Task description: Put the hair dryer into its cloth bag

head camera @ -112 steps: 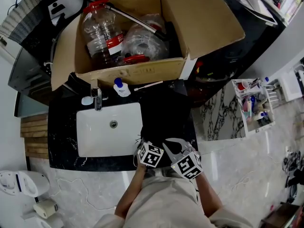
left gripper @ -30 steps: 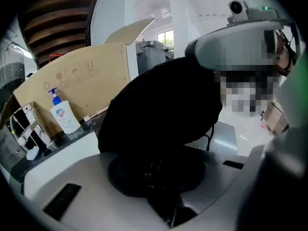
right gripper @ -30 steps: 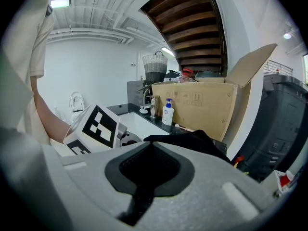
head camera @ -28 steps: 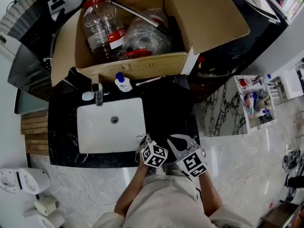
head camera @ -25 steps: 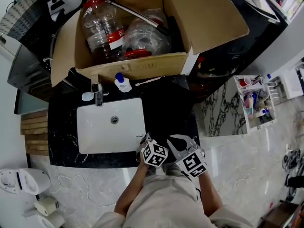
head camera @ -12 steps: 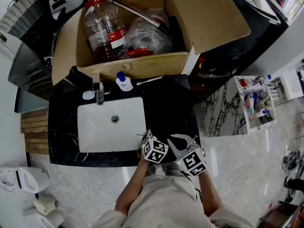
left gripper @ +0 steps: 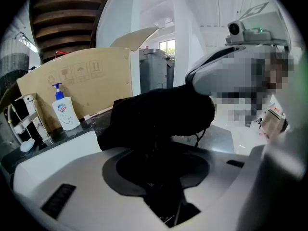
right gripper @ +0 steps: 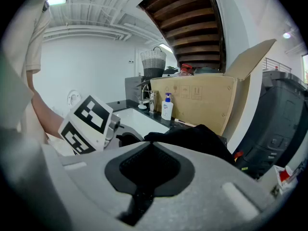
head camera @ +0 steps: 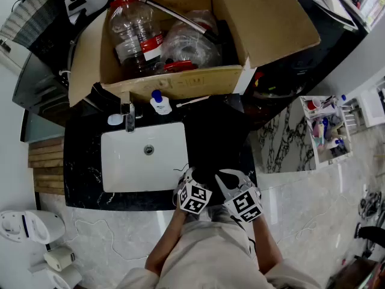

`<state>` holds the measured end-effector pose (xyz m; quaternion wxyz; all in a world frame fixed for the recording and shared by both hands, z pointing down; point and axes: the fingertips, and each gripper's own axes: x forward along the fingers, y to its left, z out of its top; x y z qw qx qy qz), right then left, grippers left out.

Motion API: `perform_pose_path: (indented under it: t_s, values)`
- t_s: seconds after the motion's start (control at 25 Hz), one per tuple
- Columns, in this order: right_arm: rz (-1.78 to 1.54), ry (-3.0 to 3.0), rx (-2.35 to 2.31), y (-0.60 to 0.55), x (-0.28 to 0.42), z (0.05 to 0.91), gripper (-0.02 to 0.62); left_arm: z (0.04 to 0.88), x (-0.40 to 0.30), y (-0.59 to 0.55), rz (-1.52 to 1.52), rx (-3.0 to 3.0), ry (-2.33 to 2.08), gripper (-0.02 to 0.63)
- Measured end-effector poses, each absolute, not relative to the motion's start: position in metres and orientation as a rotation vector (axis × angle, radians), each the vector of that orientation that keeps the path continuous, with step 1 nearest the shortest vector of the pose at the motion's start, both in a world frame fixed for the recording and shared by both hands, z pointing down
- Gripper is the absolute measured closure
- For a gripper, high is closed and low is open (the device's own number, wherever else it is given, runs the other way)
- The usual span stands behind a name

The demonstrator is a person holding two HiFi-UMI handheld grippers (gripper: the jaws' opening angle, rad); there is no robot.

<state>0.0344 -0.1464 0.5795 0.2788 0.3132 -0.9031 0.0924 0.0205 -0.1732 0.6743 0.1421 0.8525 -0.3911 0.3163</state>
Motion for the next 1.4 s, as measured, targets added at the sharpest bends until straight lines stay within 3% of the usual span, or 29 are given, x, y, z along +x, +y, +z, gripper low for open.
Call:
perform_pose_path:
  t_s: [1.0, 1.4]
  values:
    - [0.312, -2.350, 0.891, -0.134, 0.036, 0.630, 0.564, 0.629, -0.040, -0.142, 0.769, 2.438, -1.202, 0.456]
    - [0.252, -2.473, 1.046, -0.143, 0.039, 0.570, 0.557, 0.583, -0.042, -0.150, 0.606, 2.516, -1.225, 0.521]
